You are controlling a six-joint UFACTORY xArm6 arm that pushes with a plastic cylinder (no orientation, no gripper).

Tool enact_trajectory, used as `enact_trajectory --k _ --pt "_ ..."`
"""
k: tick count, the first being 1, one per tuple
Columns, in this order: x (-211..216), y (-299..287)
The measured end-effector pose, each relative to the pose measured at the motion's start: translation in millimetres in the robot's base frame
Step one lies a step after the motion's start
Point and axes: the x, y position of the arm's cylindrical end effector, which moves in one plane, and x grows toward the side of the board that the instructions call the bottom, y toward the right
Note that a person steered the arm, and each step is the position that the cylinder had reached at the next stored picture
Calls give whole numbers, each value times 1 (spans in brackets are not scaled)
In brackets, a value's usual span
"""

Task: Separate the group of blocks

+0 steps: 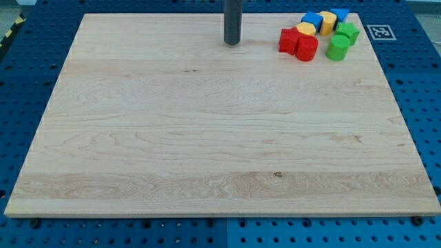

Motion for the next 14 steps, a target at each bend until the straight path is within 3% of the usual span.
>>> enact_trajectory --k 1,3,4,5,6,8,9,11,14 --pt "41 15" --pt "145 178" --pt "148 287" --pt "139 323" --pt "88 324" --pt "-63 312" --pt "-64 304" --pt "-87 217" --pt "-84 201"
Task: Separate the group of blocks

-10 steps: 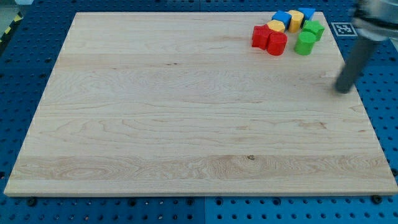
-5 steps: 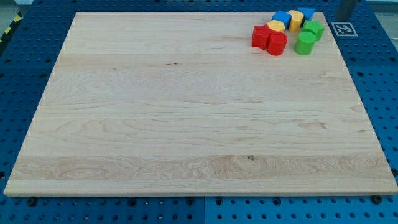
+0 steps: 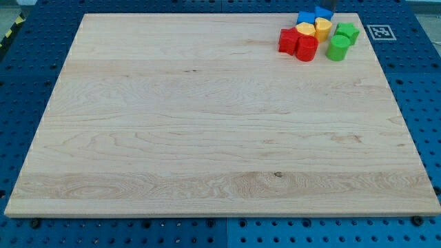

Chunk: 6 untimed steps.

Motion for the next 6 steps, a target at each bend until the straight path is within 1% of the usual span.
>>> enact_trajectory --k 4,6 --pt "70 -52" --pt "122 -85"
